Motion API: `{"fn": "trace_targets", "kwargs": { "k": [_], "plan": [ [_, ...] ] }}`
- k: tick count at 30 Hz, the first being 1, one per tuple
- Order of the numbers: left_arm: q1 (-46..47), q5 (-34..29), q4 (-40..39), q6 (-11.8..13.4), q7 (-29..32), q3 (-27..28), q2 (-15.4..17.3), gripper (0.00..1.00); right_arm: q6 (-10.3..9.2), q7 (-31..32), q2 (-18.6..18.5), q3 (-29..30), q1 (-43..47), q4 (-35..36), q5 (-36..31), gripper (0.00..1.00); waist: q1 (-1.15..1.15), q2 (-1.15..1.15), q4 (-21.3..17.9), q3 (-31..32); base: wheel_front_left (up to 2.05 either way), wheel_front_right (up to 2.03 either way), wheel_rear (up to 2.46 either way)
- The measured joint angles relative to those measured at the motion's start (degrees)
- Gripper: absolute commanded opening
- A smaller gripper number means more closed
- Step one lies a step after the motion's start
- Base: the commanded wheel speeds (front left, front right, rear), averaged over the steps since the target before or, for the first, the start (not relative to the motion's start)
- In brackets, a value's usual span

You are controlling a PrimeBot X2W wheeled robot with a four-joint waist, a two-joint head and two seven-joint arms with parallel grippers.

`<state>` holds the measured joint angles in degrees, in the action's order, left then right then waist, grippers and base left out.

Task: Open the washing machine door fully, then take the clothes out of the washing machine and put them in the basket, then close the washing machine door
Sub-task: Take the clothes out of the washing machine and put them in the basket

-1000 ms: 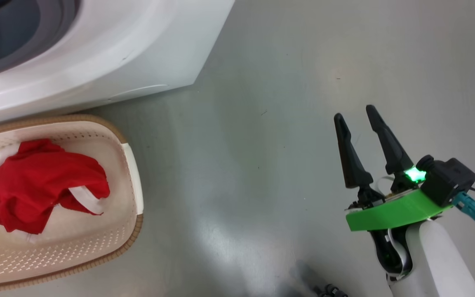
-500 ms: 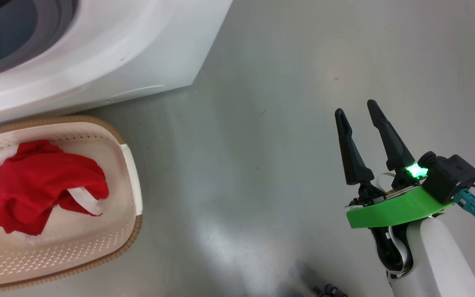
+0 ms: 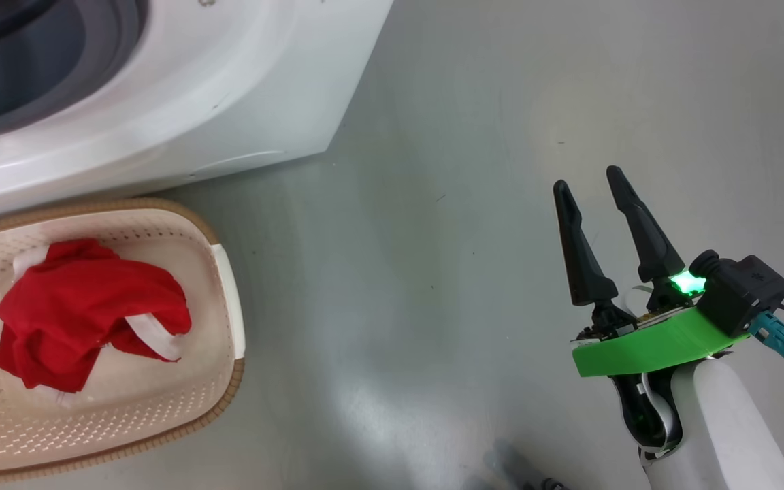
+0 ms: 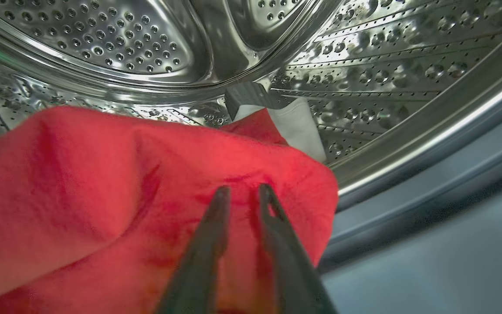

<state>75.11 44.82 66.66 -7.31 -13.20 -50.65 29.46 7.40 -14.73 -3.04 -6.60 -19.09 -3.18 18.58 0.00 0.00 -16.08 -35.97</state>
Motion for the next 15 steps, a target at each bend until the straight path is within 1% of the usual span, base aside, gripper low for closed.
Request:
{"fn": "trace_targets", "kwargs": {
  "k": [1,2,4,7,8,15],
  "plan": [
    [0.0,0.5,-0.2,0.0,-0.1,0.0,-0.4,0.16,0.0,0.0,0.0,0.0,0.0,0.0,0.0,1.0,0.0,0.0,0.1,0.2,0.0,0.0,0.0],
    [-0.2,0.8,-0.5,0.0,-0.4,-0.1,-0.6,0.15,0.0,0.0,0.0,0.0,0.0,-0.1,0.0,1.0,0.0,0.0,0.1,0.3,0.0,0.0,0.0],
    [-1.0,1.2,-1.0,0.0,-0.6,-0.3,-0.9,0.29,0.0,0.0,0.0,0.0,0.0,-0.2,0.0,1.0,0.0,0.0,0.2,0.7,0.0,0.0,0.0],
    [-1.2,1.5,-1.2,0.0,-0.7,-0.7,-0.9,0.22,0.0,0.0,0.0,0.1,0.0,-0.2,0.0,1.0,0.0,0.0,0.3,1.2,0.0,0.0,0.0],
    [-1.2,1.7,-1.3,0.0,-1.0,-0.8,-0.9,0.0,0.0,0.0,0.0,0.1,0.0,-0.3,0.0,1.0,0.0,0.0,0.3,1.3,0.0,0.0,0.0],
    [-2.1,2.1,-3.5,0.0,-1.1,-0.1,-0.9,0.0,0.0,0.0,0.0,0.3,0.2,-0.5,0.0,1.0,0.0,0.0,0.6,2.4,0.0,0.0,0.0]
  ]
}}
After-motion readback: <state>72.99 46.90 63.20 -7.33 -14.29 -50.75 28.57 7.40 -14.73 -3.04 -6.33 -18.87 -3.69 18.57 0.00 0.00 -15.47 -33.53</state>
